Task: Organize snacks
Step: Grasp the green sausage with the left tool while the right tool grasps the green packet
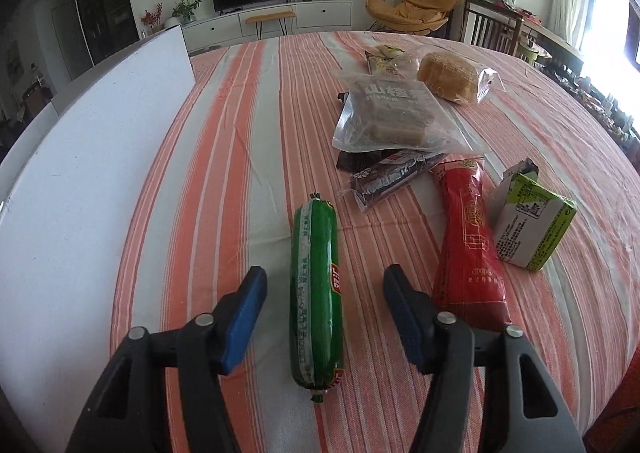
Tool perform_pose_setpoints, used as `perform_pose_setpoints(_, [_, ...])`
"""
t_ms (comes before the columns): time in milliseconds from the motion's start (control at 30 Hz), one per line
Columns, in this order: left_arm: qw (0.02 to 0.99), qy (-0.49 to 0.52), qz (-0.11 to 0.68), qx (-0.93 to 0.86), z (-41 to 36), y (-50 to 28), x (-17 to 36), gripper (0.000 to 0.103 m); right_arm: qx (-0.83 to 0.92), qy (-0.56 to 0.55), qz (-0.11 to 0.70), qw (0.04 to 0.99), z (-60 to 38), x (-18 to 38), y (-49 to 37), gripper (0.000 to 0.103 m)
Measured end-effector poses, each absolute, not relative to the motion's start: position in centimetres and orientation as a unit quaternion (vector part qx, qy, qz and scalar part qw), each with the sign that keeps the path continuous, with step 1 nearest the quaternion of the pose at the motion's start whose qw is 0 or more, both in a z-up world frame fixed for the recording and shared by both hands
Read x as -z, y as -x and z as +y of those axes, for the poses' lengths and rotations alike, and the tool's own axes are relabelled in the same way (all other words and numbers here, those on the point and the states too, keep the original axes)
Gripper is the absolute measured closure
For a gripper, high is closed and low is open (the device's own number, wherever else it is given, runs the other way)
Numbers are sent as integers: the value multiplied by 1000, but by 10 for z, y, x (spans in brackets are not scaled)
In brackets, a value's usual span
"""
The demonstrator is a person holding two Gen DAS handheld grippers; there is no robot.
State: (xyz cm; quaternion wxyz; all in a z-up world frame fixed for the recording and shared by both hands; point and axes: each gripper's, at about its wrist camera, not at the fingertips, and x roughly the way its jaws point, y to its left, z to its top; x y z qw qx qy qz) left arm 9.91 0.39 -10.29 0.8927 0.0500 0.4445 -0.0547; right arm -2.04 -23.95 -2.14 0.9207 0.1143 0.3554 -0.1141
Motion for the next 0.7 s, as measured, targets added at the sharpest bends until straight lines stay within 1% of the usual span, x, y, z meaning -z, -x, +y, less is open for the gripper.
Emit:
perform_pose_setpoints(33, [892, -50, 448, 40, 5, -99, 105, 7, 113, -116, 358, 920, -240, 22, 20, 8])
perform_pose_setpoints(133, [886, -16, 462, 43, 17, -102, 107, 5, 109, -120, 355, 921, -241, 22, 22, 8])
perform_pose_setpoints(233, [883, -15, 468, 33, 20, -105, 109, 0, 107, -126, 356, 920, -243, 22, 21, 8])
perform_pose_setpoints(433, [886, -14, 463, 33, 21, -103, 109, 0, 86, -154, 357, 917, -252, 24, 20, 8])
perform_pose_setpoints(567, [887, -13, 460, 33, 22, -101, 110, 0, 47, -231, 352, 906, -270, 32, 21, 8])
perform_pose_setpoints(700, [887, -12, 460, 33, 22, -101, 110, 0, 18, -281, 379, 882, -279, 45, 8, 8])
